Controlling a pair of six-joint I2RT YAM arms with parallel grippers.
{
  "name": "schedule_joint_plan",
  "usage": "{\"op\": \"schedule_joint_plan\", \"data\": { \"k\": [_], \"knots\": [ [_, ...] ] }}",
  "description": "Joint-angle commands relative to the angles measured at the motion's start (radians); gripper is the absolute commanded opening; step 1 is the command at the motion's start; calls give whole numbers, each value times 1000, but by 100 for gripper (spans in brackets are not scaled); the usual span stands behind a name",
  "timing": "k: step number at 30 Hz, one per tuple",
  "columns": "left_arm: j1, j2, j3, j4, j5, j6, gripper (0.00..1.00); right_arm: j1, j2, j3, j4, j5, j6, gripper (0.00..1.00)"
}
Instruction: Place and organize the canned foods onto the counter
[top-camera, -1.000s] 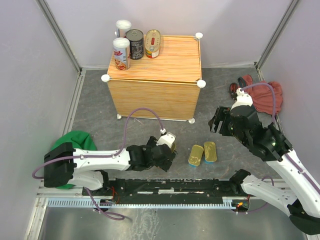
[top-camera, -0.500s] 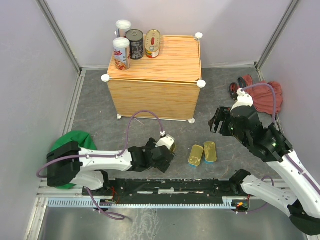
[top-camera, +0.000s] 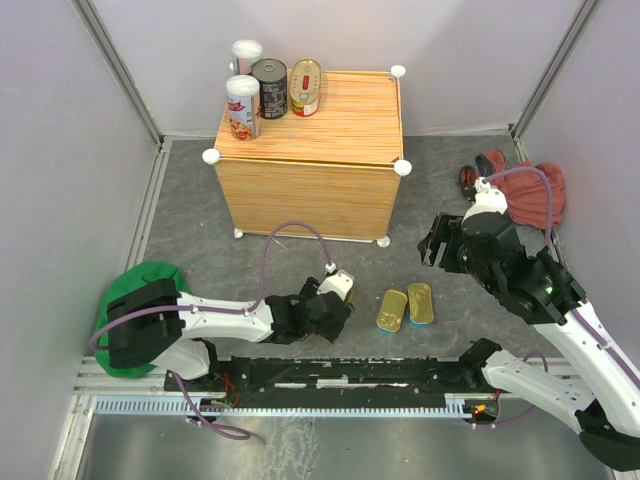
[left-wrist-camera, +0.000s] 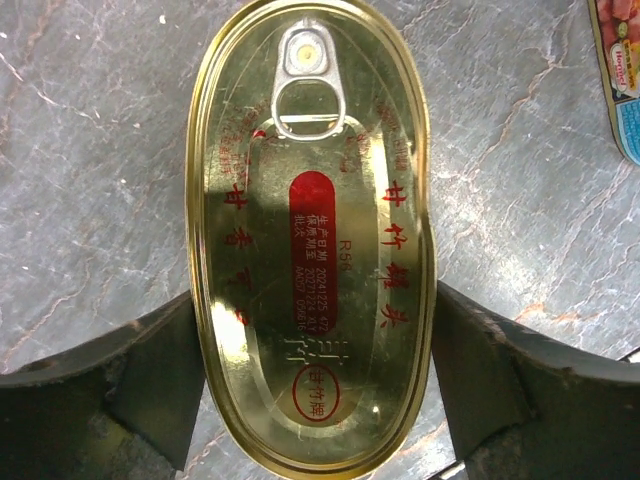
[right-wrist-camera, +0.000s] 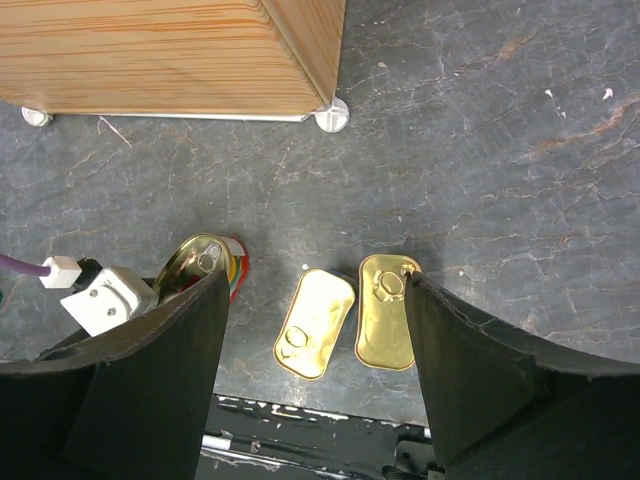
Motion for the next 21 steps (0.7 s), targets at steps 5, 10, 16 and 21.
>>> {"op": "schedule_joint_plan", "data": {
  "k": [5,10,16,21],
  "knots": [
    [4,22,-25,90,-5,8,49,-3,-3,33,-18,37,-13,79],
    [4,-2,-21,74,-7,-7,30,-4,3,35,-14,32,-13,79],
    [4,-83,13,26,-53,-22,13,-4,-2,31,-8,34,-11,79],
    [4,-123,78,-36,-98,-17,8,-3,-8,32,-4,33,-9,79]
  ]
}}
